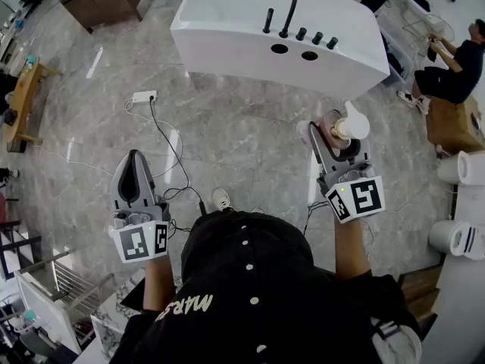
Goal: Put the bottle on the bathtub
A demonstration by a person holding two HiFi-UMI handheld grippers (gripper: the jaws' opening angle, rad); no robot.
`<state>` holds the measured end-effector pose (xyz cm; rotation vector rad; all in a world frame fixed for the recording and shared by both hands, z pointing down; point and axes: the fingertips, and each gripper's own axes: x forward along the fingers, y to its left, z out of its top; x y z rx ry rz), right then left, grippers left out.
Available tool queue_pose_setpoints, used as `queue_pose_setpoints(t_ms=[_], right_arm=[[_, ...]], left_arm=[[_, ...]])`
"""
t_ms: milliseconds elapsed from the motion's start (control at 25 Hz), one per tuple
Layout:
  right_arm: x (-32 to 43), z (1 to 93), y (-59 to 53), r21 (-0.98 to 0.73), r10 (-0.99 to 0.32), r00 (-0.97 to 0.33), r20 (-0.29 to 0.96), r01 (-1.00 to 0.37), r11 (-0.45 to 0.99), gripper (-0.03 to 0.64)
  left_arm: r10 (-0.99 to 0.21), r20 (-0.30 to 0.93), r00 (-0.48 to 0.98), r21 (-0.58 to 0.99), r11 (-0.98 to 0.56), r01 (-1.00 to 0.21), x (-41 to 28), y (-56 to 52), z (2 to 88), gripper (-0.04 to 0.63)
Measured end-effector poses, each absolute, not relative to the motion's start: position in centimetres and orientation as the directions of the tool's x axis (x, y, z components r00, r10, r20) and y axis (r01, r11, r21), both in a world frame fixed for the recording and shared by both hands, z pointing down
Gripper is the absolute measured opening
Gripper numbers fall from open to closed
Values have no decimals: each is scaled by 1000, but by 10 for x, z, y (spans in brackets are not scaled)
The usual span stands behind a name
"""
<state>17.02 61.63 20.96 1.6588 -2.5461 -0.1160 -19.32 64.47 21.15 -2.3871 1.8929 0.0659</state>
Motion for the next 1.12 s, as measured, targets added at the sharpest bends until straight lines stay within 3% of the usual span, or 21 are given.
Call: queue_pose_setpoints(t_ms=[1120], right_arm=[[147,225,580,42,-951,-304,50,-951,306,216]], left_arm=[[-958,-61,281,-10,-281,-960,-235,584,235,11]])
